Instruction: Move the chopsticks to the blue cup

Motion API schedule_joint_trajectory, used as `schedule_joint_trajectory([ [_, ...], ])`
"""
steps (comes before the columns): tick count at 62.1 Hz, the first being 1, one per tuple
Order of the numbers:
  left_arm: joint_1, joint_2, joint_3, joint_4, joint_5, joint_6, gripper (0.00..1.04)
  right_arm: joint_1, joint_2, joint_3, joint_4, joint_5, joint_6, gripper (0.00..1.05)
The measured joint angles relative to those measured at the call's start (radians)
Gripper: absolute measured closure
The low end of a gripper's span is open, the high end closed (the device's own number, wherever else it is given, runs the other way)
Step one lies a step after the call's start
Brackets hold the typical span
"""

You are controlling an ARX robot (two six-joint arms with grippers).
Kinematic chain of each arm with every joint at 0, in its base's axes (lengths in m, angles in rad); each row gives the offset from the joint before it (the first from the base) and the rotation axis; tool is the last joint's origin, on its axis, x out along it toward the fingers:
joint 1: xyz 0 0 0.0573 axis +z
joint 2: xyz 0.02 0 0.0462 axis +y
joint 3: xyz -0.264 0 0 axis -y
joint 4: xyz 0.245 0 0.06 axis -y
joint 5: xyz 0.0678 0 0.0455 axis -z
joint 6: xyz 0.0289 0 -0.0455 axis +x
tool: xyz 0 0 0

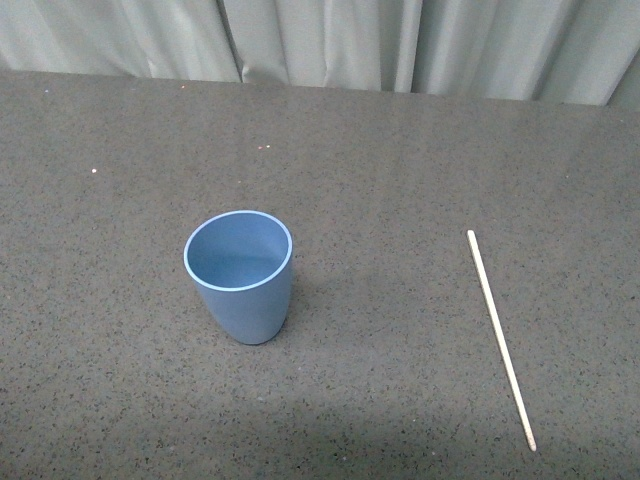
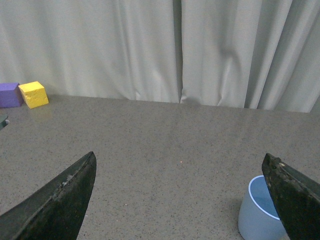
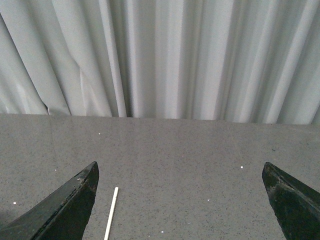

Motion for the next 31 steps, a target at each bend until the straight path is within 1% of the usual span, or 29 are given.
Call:
schedule_joint_trajectory([
  [31,0.000,0.000,0.000,0.000,0.000,0.000,0.07,0.000,0.000,0.000,0.000,0.000,0.000,0.09],
])
